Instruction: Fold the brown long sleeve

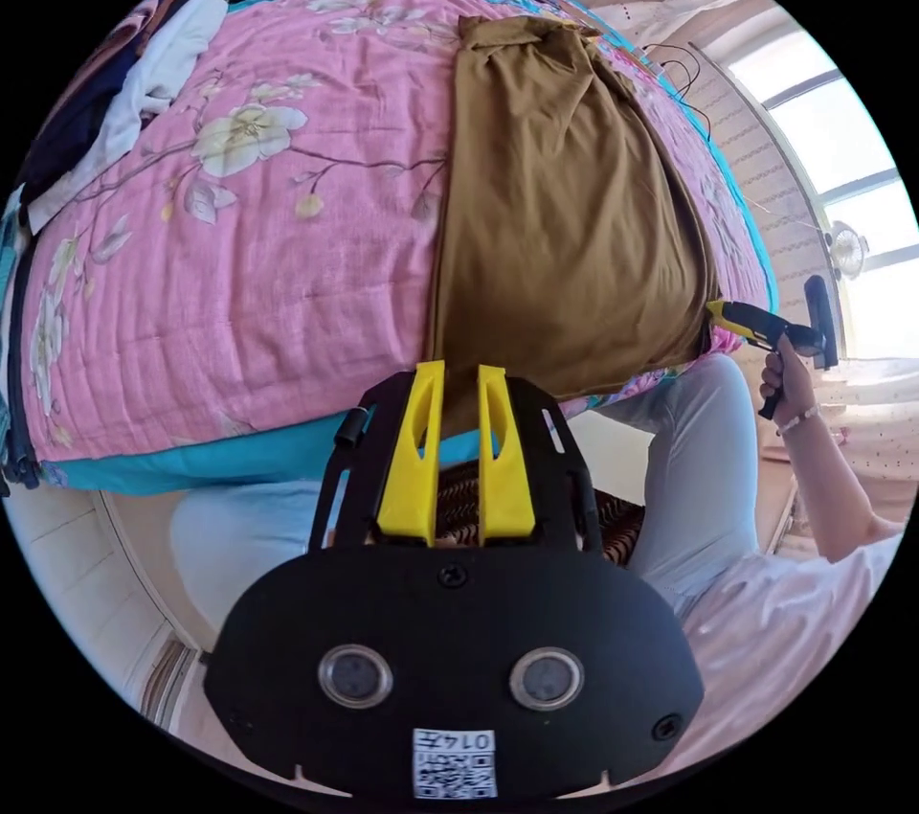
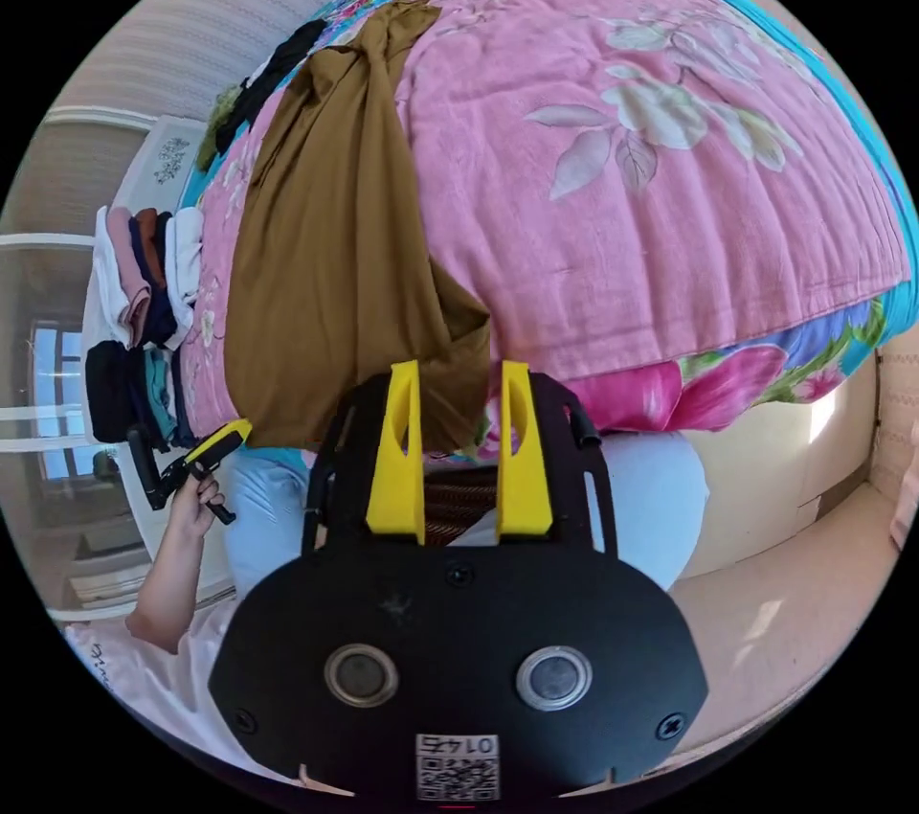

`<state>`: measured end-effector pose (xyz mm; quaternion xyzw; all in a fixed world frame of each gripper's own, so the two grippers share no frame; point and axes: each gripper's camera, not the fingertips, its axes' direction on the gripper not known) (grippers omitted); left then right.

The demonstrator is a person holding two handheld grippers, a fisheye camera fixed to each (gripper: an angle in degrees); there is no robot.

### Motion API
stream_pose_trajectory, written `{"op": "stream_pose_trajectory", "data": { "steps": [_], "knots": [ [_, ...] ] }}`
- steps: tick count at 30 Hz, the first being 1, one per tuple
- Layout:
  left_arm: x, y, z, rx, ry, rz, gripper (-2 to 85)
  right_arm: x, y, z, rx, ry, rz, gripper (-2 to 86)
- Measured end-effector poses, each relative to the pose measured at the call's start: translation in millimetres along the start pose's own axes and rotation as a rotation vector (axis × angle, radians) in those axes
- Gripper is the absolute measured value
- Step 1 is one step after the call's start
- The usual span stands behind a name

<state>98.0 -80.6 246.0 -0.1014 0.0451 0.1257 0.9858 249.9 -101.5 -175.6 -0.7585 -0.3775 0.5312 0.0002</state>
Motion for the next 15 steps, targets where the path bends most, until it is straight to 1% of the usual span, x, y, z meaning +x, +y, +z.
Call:
{"op": "stream_pose_trajectory", "data": {
  "steps": [1, 2, 5, 6, 8, 9, 10, 11, 12, 13, 14, 15],
  "knots": [
    [-1.4, 0.2, -2.0, -0.010, -0.003, 0.006, 3.1, 5.1, 3.4, -3.5, 0.001, -0.026, 0.012, 6.3],
    [-5.2, 2.1, -8.5, -0.022, 0.033, 0.009, 0.3, 10.2, 8.5, -10.8, 0.002, -0.081, 0.007, 3.5],
    [-13.8, 20.7, -48.1, 0.066, 0.125, 0.031, -0.7, 24.3, 30.7, -46.5, 0.067, -0.199, -0.014, 1.2],
    [-18.1, 32.4, -70.5, 0.131, 0.201, 0.042, -0.8, 27.2, 36.3, -56.2, 0.088, -0.228, -0.024, 1.1],
    [-25.7, 51.3, -106.0, 0.241, 0.328, 0.063, -0.9, 39.3, 62.2, -100.8, 0.208, -0.405, -0.081, 0.6],
    [-32.3, 64.5, -130.3, 0.326, 0.450, 0.088, -0.9, 42.4, 69.0, -112.3, 0.238, -0.444, -0.091, 0.5],
    [-41.3, 76.9, -153.1, 0.407, 0.618, 0.108, -1.0, 46.7, 82.3, -135.9, 0.298, -0.539, -0.135, 0.4],
    [-45.9, 83.6, -165.1, 0.459, 0.702, 0.118, -1.0, 48.5, 96.0, -160.0, 0.363, -0.628, -0.191, 0.3],
    [-52.6, 99.0, -191.9, 0.586, 0.820, 0.162, -1.0, 48.4, 103.0, -172.5, 0.396, -0.672, -0.228, 0.2],
    [-54.5, 107.1, -206.6, 0.649, 0.855, 0.194, -1.0, 46.5, 117.8, -198.4, 0.464, -0.762, -0.312, 0.1],
    [-56.4, 123.7, -238.2, 0.764, 0.892, 0.261, -1.0, 42.0, 133.8, -225.8, 0.534, -0.838, -0.406, 0.1],
    [-55.1, 140.1, -271.2, 0.865, 0.895, 0.330, -1.0, 38.2, 142.5, -240.2, 0.567, -0.865, -0.458, 0.1]
  ]
}}
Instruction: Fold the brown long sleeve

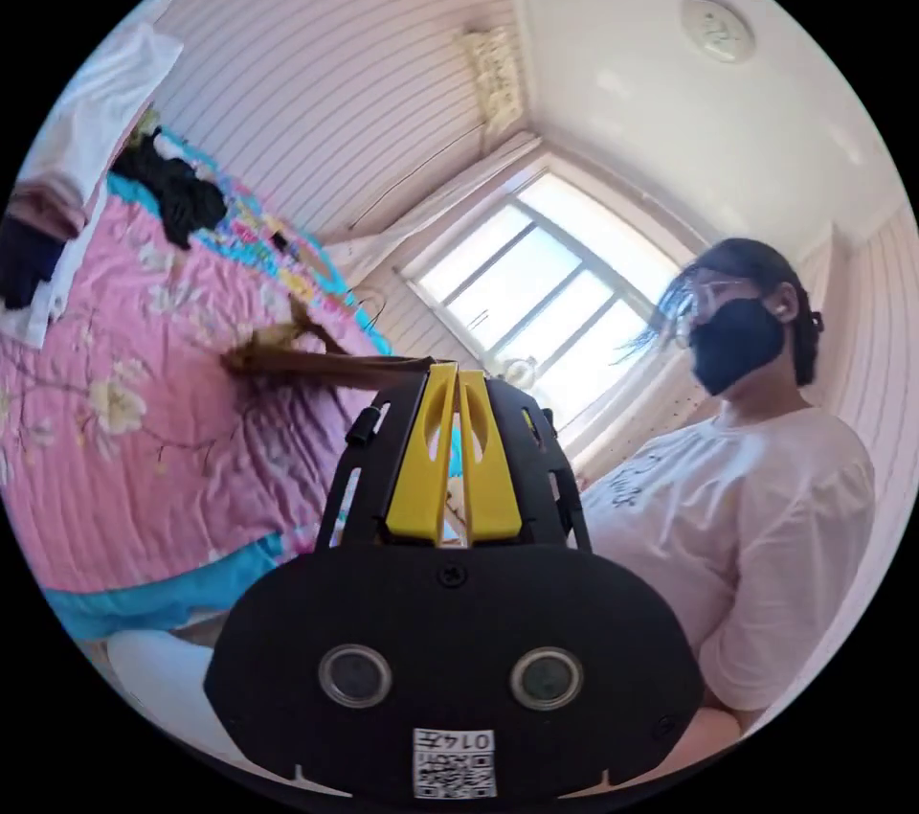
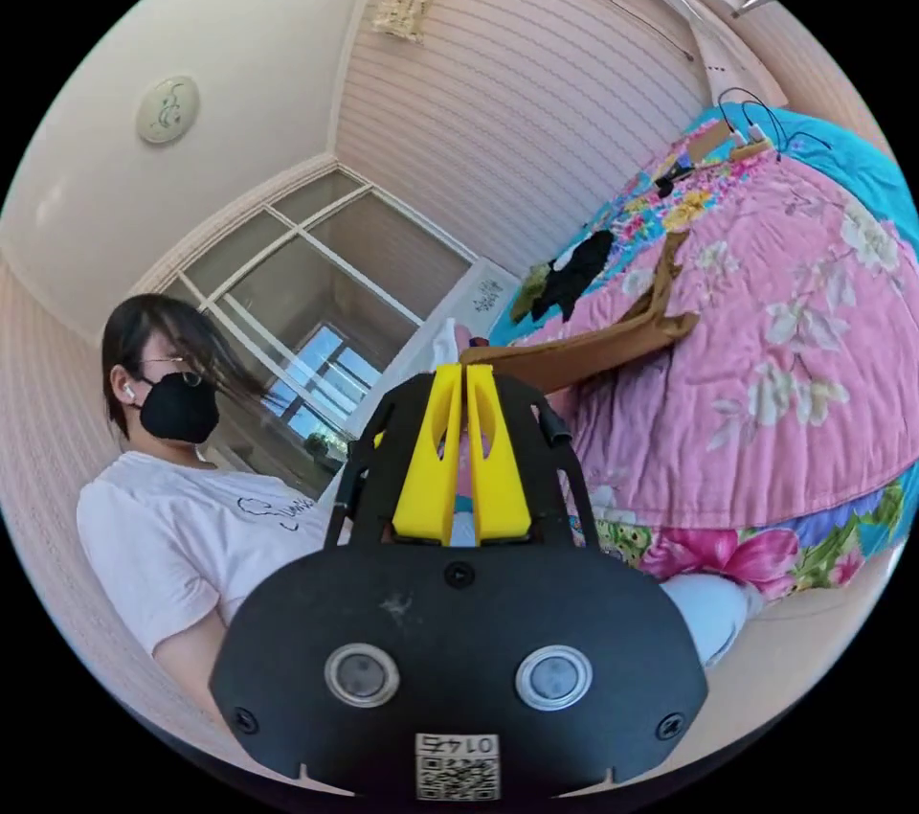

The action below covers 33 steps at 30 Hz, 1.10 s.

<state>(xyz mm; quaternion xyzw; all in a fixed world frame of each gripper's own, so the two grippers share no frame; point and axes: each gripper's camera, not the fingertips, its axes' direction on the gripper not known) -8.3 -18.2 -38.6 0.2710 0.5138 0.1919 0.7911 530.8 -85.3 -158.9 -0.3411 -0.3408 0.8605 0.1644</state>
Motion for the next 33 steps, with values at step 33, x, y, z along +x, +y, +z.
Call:
{"op": "stream_pose_trajectory", "data": {
  "steps": [33],
  "knots": [
    [-22.9, -158.0, 58.0, -0.114, -0.695, 0.232, -1.0, -51.1, -235.0, 82.1, -0.102, 0.325, -0.437, 0.0]
  ]
}}
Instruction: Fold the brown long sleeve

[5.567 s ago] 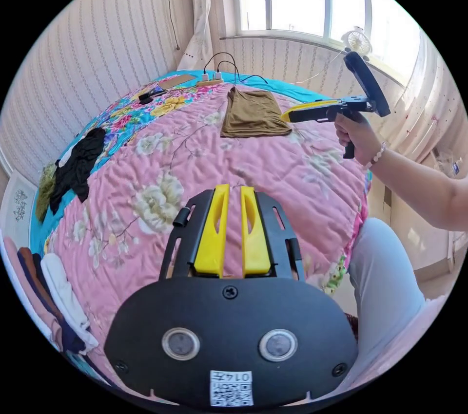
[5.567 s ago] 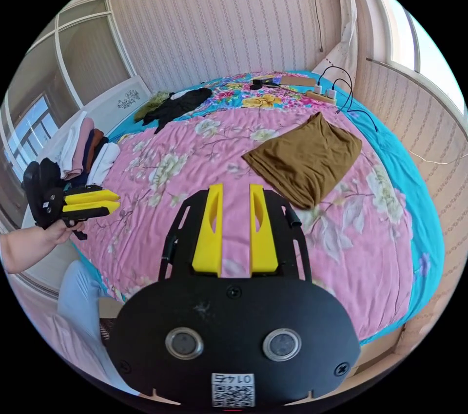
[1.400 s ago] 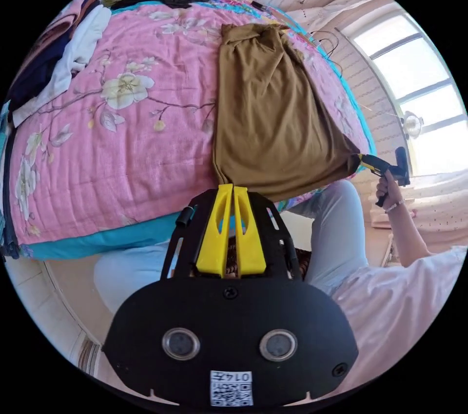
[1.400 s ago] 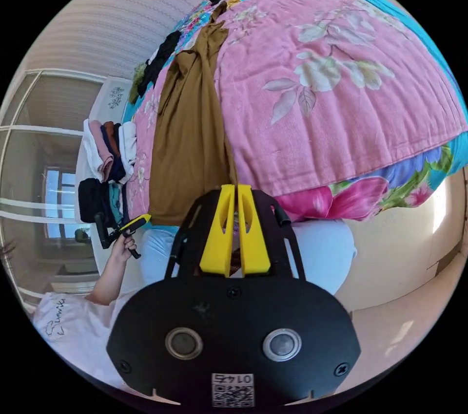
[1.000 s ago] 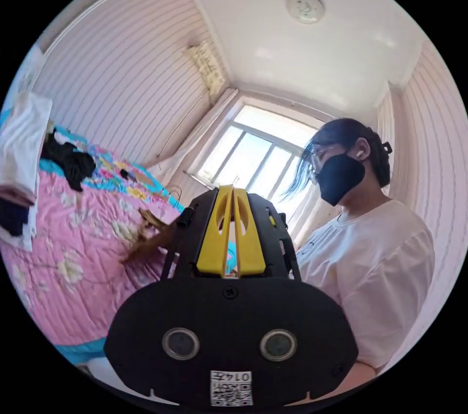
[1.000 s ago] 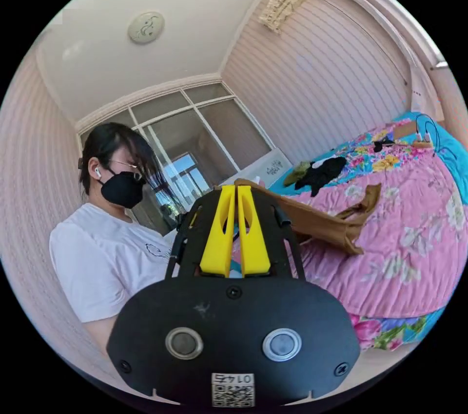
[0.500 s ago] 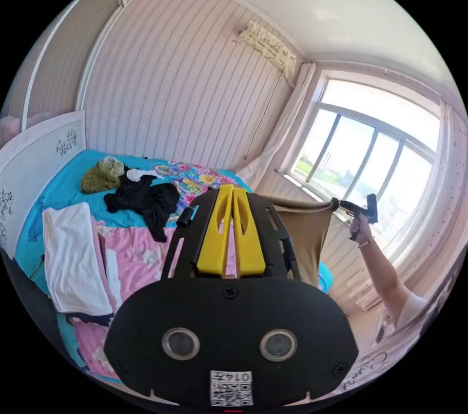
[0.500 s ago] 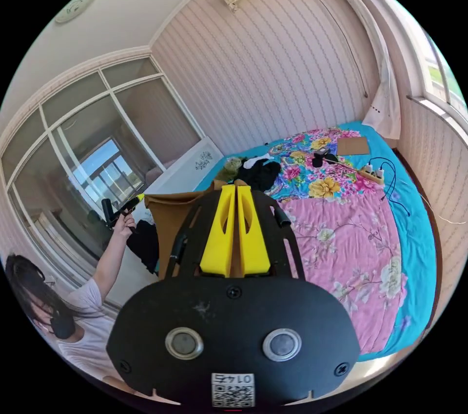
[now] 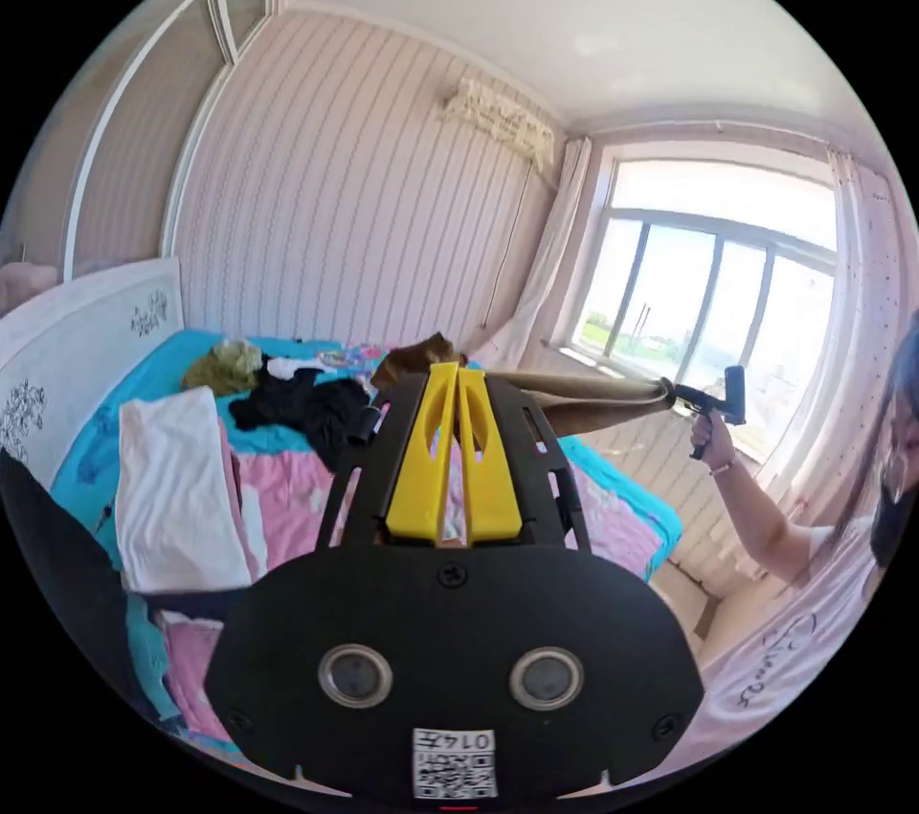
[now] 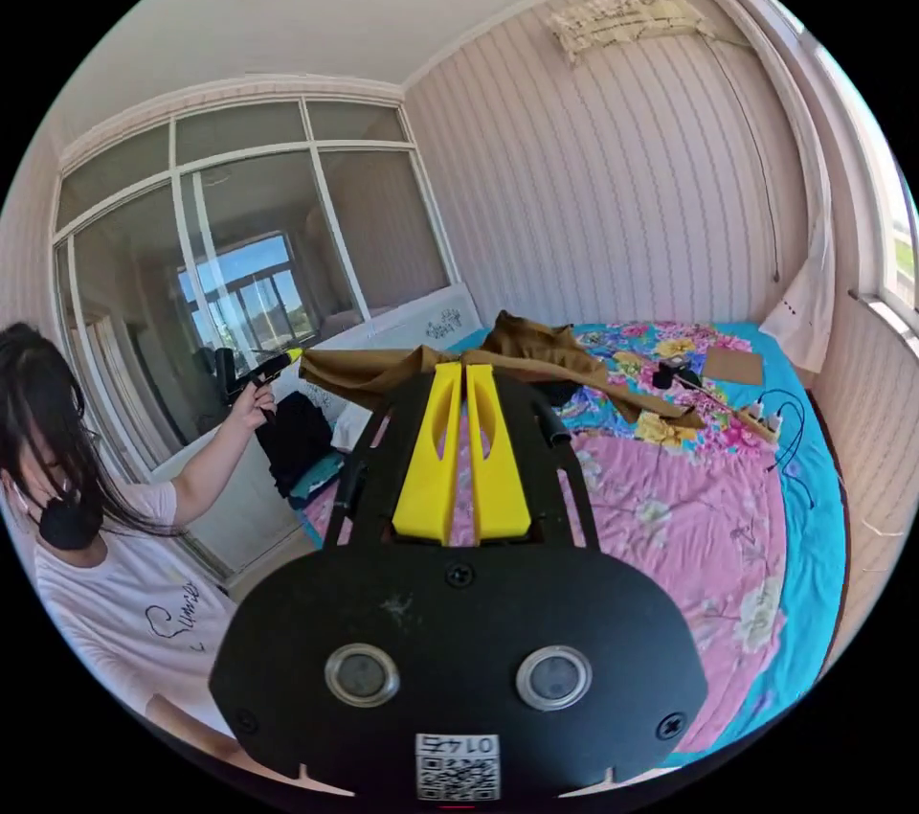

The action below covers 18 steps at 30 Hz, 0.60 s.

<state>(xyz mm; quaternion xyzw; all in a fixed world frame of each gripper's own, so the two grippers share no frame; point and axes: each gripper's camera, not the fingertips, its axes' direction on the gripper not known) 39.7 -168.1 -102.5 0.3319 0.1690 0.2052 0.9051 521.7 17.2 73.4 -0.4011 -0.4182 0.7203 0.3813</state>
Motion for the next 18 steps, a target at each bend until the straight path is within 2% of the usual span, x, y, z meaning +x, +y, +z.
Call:
{"op": "stream_pose_trajectory", "data": {
  "steps": [2, 6, 9, 12, 18],
  "knots": [
    [-13.8, 63.7, 35.5, -0.157, 0.005, -0.055, -1.0, 48.2, 77.1, 42.2, -0.173, 0.010, 0.150, 0.0],
    [-42.8, 206.1, 107.6, -0.474, 0.013, -0.268, -1.0, 118.3, 199.3, 90.0, -0.350, -0.009, 0.466, 0.0],
    [-50.9, 275.0, 137.8, -0.681, -0.040, -0.323, -1.0, 160.0, 280.6, 113.1, -0.475, -0.028, 0.705, 0.0],
    [-50.4, 306.8, 145.9, -0.752, -0.003, -0.401, -1.0, 183.5, 320.9, 116.6, -0.533, -0.010, 0.828, 0.0],
    [-37.3, 308.5, 143.6, -0.774, -0.035, -0.299, -1.0, 216.9, 332.1, 108.0, -0.557, -0.013, 0.865, 0.1]
  ]
}}
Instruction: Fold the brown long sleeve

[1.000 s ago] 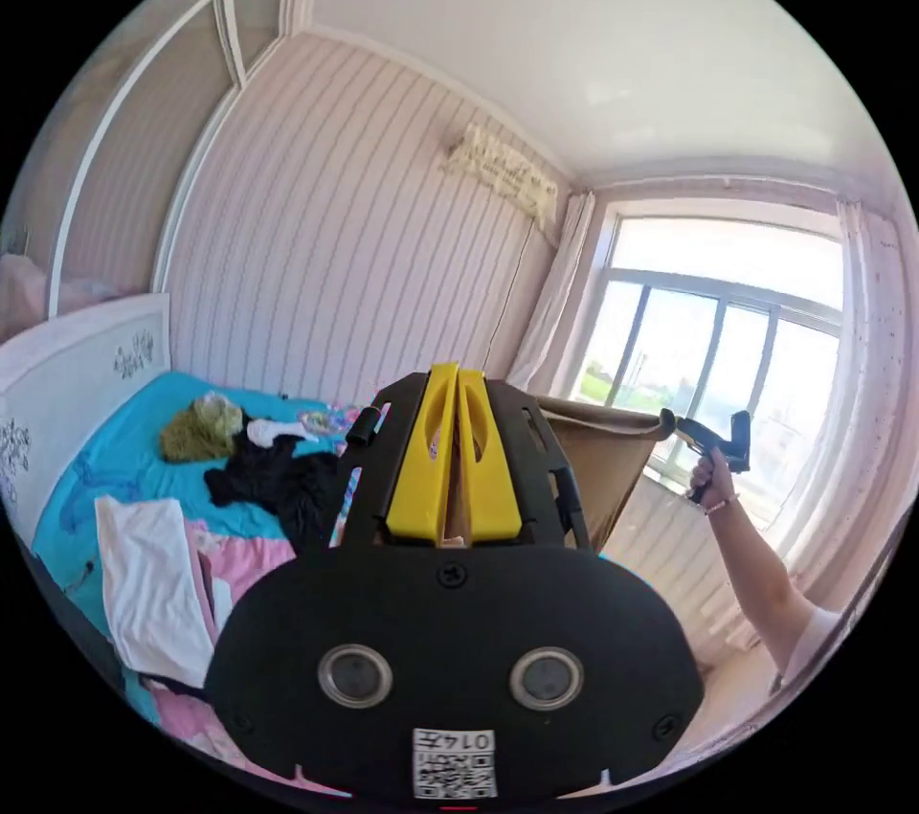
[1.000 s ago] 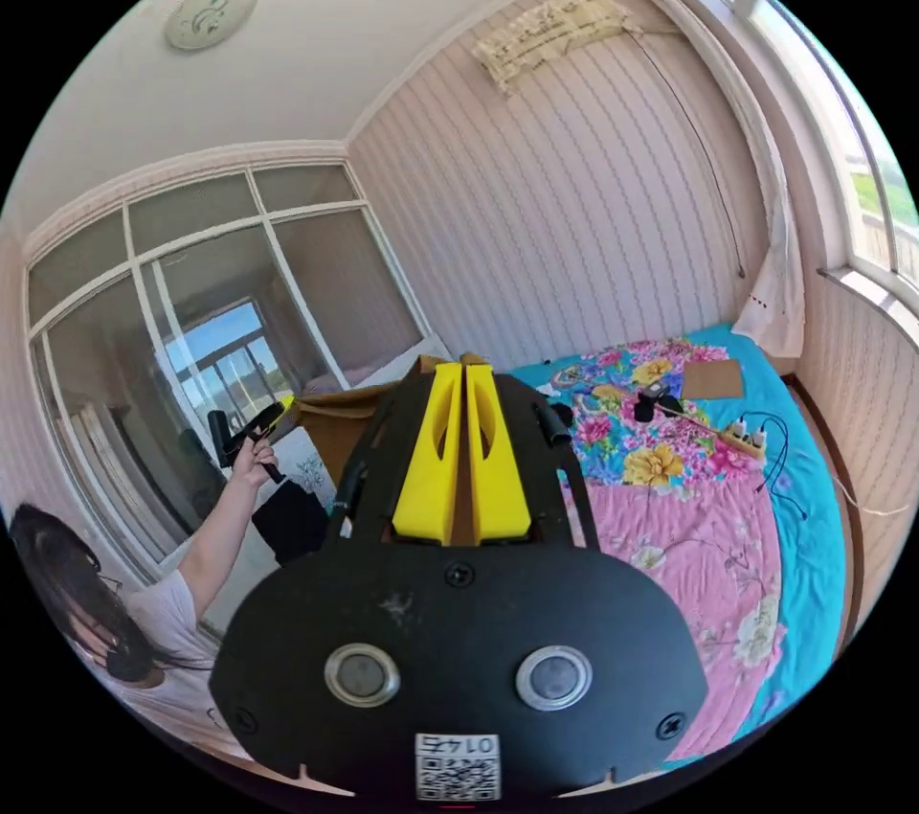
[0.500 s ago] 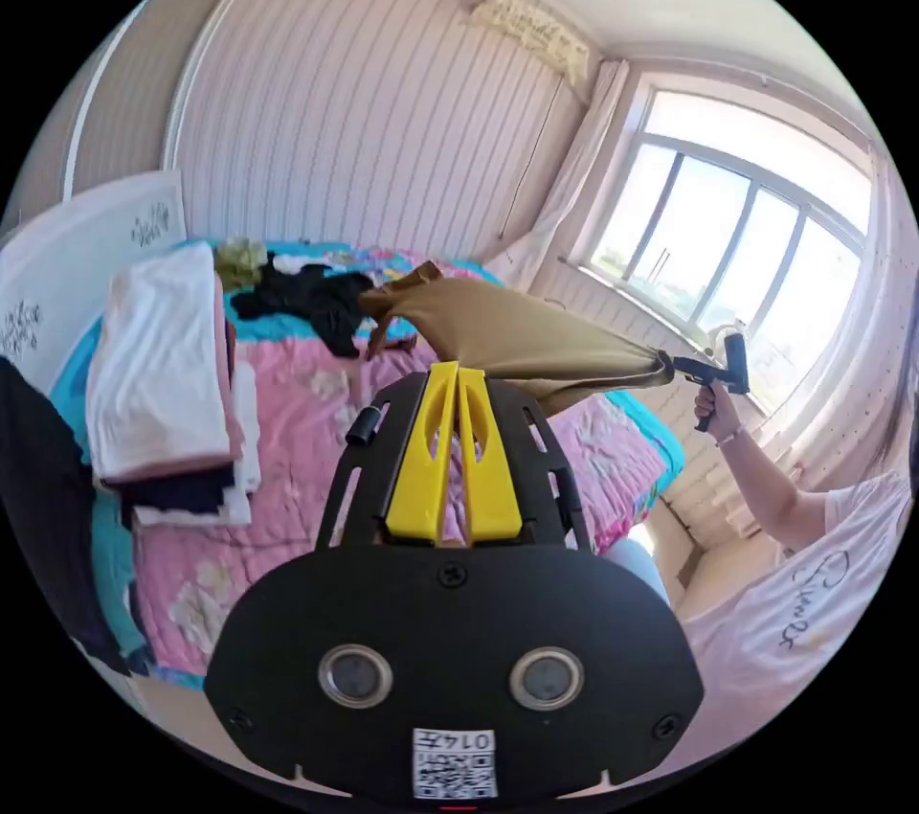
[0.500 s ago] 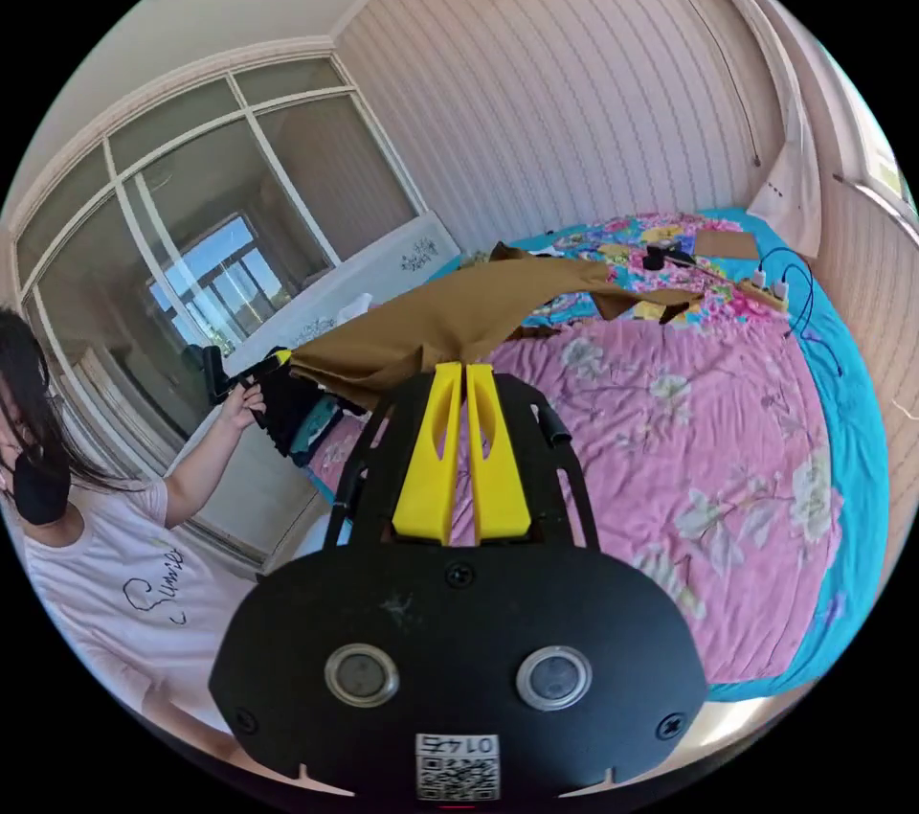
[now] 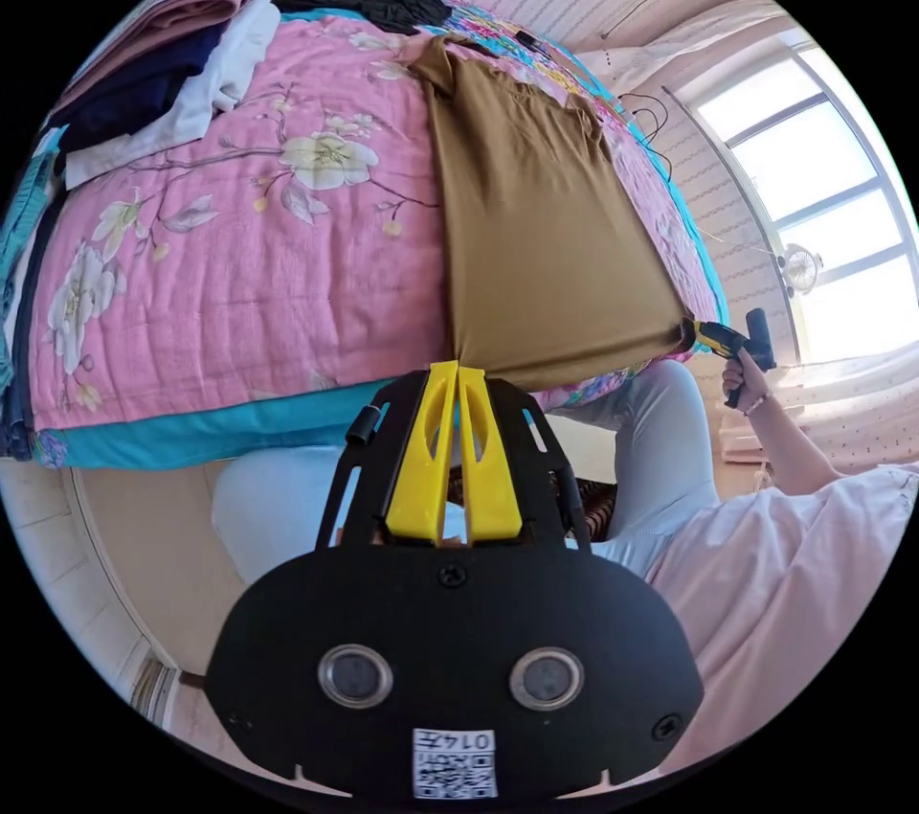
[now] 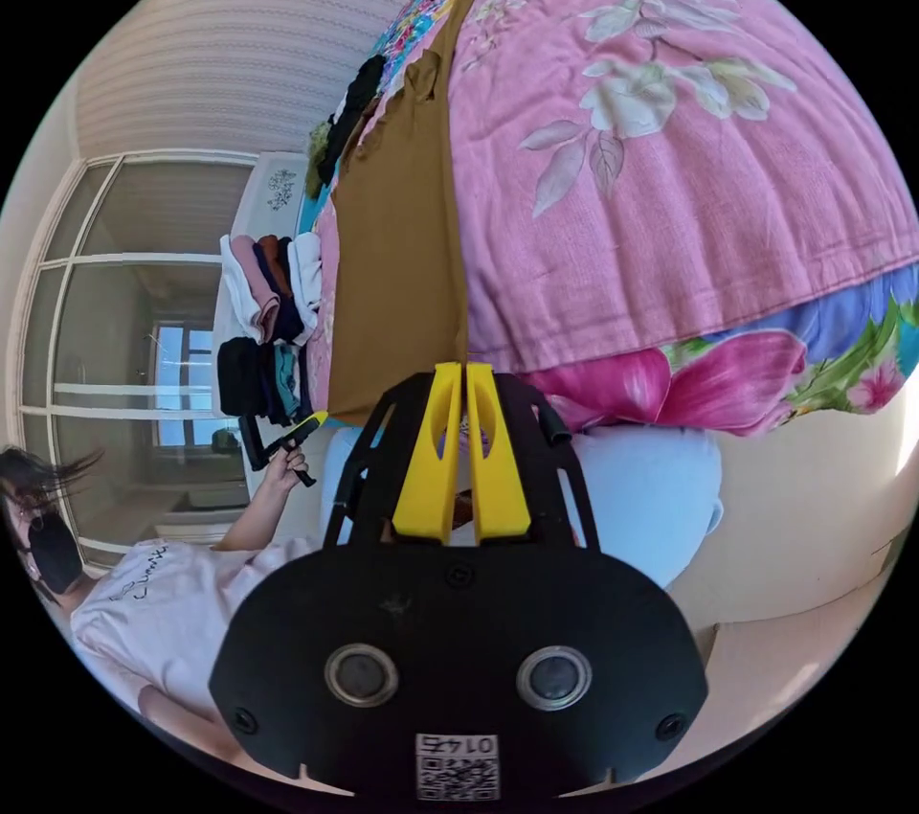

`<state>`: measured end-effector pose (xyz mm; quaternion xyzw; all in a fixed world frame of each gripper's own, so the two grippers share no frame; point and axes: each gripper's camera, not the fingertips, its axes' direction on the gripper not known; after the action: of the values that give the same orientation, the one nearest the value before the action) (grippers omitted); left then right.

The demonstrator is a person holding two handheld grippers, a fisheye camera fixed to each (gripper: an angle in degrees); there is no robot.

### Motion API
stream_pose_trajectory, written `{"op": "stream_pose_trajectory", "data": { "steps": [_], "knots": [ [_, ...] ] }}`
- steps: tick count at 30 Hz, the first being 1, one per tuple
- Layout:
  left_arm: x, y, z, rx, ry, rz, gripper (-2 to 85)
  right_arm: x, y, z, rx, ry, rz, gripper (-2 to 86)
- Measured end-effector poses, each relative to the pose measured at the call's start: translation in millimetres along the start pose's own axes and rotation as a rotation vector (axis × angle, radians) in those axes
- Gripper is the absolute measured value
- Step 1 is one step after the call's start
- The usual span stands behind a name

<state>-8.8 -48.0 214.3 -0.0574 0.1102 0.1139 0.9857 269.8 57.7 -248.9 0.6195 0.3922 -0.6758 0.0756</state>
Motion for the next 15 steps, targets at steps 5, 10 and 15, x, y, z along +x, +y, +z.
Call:
{"op": "stream_pose_trajectory", "data": {
  "steps": [5, 10, 15],
  "knots": [
    [1.6, -7.5, 6.3, 0.035, -0.030, 0.036, -1.0, 16.0, -22.5, 2.2, -0.061, -0.042, -0.017, 0.2],
    [13.2, -23.7, 33.6, -0.033, -0.103, 0.049, -0.8, 30.2, -45.6, -0.5, -0.101, 0.154, 0.034, 1.2],
    [20.2, -38.0, 50.2, -0.046, -0.098, 0.039, 1.7, 17.1, -71.2, -10.2, -0.071, 0.270, -0.049, 5.5]
  ]
}}
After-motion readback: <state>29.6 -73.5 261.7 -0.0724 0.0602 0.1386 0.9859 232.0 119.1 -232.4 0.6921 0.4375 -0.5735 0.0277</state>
